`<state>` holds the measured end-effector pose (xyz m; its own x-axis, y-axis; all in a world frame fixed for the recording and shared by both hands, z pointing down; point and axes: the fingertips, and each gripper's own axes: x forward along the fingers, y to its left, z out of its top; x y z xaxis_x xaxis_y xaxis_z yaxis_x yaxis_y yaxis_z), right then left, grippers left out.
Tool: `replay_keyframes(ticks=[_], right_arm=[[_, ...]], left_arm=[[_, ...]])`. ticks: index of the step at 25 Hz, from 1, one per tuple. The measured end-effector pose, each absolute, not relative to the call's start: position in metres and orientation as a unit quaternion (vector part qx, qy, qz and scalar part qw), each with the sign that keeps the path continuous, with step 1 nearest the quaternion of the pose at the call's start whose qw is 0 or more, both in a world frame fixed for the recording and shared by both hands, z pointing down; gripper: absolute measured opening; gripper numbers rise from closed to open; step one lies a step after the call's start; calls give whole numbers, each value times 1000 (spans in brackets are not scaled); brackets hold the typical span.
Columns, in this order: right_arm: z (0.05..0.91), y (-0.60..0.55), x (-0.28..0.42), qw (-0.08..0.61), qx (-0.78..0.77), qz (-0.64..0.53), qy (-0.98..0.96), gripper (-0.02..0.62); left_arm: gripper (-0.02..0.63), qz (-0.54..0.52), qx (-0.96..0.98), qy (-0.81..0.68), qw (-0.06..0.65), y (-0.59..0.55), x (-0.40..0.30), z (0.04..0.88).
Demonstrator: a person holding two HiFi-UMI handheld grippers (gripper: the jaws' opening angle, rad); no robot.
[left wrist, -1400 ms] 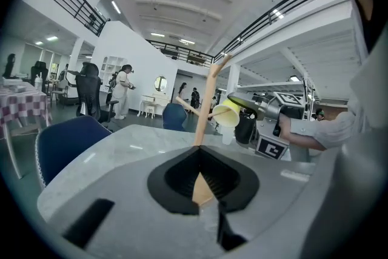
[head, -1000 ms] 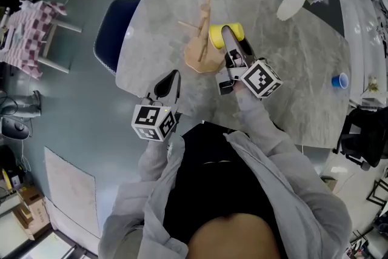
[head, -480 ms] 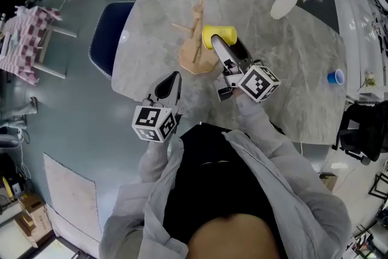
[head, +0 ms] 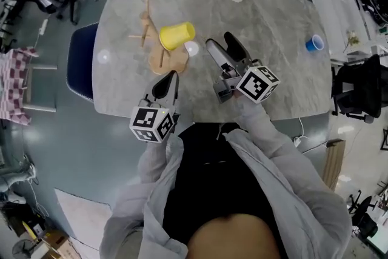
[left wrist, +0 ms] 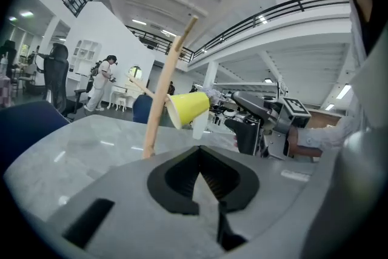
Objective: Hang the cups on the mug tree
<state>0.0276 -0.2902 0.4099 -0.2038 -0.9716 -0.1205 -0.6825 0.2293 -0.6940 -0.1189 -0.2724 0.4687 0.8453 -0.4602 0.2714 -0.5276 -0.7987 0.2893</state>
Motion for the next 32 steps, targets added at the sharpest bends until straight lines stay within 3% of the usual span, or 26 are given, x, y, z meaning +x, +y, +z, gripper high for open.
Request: replay_keyframes(ticks=[32], right_arm=[[481, -93, 399, 246, -747, -251, 565, 433]], left_arm=[[4, 172, 960, -129, 178, -162, 183, 489]])
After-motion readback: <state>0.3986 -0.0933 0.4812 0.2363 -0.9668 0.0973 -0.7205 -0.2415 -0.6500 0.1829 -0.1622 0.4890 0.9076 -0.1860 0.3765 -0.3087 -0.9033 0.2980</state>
